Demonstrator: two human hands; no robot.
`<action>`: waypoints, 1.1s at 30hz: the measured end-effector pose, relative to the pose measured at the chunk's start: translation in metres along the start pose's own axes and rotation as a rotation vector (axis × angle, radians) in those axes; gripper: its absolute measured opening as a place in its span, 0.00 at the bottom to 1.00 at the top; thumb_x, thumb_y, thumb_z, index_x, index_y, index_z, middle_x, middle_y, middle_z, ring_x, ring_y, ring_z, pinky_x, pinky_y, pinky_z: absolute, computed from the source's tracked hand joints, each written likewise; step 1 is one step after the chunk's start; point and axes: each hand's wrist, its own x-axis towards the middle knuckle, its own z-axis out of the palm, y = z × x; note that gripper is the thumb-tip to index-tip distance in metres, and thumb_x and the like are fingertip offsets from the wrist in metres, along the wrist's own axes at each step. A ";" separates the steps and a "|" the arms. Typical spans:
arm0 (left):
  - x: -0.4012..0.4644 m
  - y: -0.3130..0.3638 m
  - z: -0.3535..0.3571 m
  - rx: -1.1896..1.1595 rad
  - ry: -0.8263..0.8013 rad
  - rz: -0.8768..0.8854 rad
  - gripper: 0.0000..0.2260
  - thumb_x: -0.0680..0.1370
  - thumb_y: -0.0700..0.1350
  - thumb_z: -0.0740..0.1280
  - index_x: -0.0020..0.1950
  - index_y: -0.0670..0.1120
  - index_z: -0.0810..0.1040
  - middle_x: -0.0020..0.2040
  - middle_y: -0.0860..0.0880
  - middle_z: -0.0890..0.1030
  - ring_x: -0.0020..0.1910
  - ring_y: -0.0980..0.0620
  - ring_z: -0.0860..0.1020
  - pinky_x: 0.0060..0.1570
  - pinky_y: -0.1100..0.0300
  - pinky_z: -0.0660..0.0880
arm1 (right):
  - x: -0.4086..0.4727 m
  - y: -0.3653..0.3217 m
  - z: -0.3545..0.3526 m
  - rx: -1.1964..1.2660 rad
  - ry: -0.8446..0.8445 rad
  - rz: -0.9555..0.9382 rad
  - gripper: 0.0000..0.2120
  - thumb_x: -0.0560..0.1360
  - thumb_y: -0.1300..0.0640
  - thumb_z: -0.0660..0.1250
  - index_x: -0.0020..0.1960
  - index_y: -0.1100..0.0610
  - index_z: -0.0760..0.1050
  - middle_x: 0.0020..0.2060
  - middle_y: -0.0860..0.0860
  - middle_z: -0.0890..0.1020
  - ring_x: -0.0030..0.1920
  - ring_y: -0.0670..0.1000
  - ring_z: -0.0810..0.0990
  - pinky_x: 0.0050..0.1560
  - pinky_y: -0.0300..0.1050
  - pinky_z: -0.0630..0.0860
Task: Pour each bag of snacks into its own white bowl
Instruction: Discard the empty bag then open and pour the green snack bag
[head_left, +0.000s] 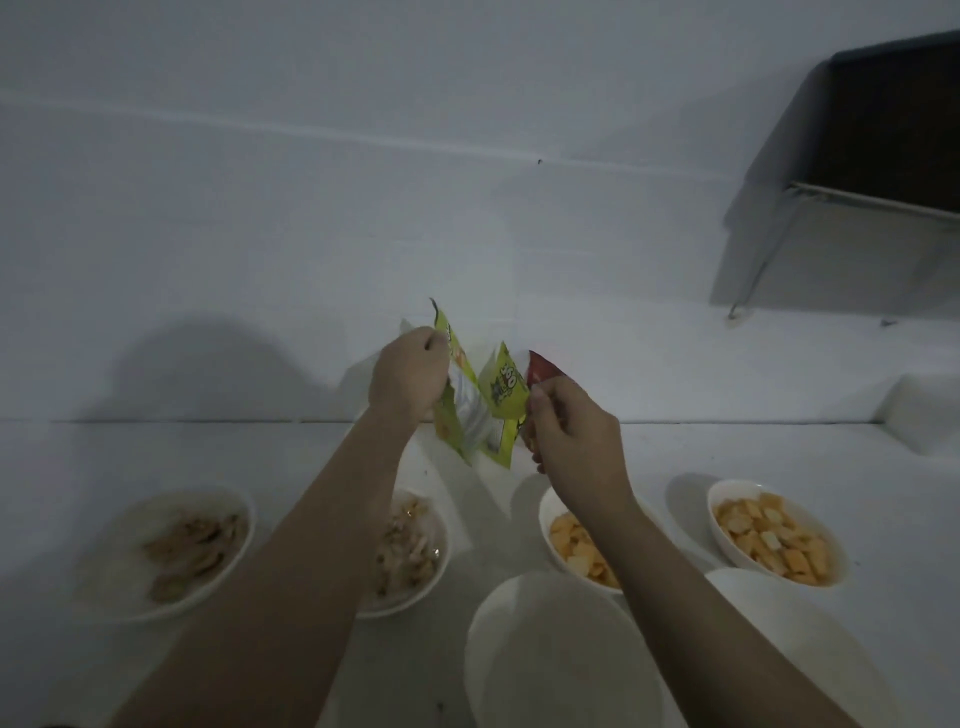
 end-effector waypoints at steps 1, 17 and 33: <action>-0.012 0.005 -0.010 -0.028 0.020 0.012 0.18 0.83 0.50 0.55 0.42 0.37 0.72 0.41 0.39 0.79 0.39 0.44 0.74 0.41 0.54 0.69 | -0.006 -0.008 -0.004 0.020 0.005 -0.027 0.12 0.82 0.54 0.59 0.42 0.55 0.74 0.33 0.52 0.80 0.33 0.54 0.79 0.37 0.58 0.79; -0.271 0.009 -0.148 -0.324 0.366 0.042 0.20 0.81 0.54 0.58 0.52 0.36 0.74 0.46 0.32 0.78 0.39 0.36 0.79 0.35 0.43 0.77 | -0.149 -0.101 -0.007 0.387 -0.229 -0.340 0.09 0.81 0.53 0.59 0.44 0.50 0.74 0.33 0.45 0.80 0.30 0.48 0.78 0.32 0.54 0.78; -0.321 -0.081 -0.308 -0.230 0.469 -0.154 0.16 0.81 0.45 0.60 0.39 0.36 0.70 0.32 0.47 0.68 0.29 0.55 0.65 0.28 0.65 0.63 | -0.214 -0.183 0.104 0.448 -0.597 -0.444 0.09 0.81 0.60 0.61 0.44 0.54 0.76 0.31 0.48 0.80 0.29 0.46 0.77 0.31 0.38 0.76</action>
